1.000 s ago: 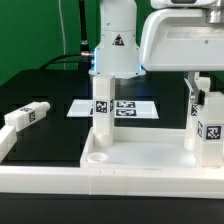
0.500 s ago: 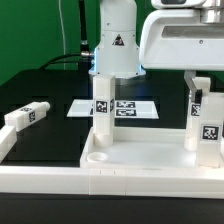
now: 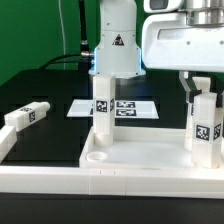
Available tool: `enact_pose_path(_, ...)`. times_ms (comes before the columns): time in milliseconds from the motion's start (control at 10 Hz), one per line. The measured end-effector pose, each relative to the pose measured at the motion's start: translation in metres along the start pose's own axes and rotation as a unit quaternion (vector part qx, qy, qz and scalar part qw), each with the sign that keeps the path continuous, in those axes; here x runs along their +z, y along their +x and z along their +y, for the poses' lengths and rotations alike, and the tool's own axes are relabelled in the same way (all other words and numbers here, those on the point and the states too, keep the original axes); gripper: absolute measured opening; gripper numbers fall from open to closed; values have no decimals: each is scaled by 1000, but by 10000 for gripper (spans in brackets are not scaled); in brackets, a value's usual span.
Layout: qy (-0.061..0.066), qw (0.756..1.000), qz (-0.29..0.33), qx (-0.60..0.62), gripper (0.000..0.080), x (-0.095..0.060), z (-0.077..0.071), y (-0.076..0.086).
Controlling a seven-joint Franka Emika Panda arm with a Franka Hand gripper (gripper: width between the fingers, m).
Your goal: Assemble desk
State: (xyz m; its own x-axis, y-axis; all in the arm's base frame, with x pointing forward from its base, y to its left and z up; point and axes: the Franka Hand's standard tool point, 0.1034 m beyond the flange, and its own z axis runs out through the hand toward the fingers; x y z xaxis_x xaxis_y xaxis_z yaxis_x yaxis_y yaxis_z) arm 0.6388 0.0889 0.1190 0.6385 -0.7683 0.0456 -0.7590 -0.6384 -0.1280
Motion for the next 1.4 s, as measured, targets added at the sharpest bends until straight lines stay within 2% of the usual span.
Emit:
enact_pose_path(300, -1, 985, -7, 173, 294, 0, -1, -4)
enact_pose_path(500, -1, 975, -7, 222, 294, 1, -1, -4)
enact_pose_path(600, -2, 976, -7, 217, 379, 2, -1, -4)
enact_pose_path(700, -2, 980, -7, 199, 547, 2, -1, -4)
enact_pose_path(800, -2, 981, -7, 193, 547, 2, 0, -4)
enact_pose_path(900, -3, 986, -5, 164, 618, 2, 0, -4)
enact_pose_path(1000, -4, 995, -2, 104, 640, 1, -1, -4)
enact_pose_path(1400, -5, 998, 3, -62, 649, 1, -3, -5)
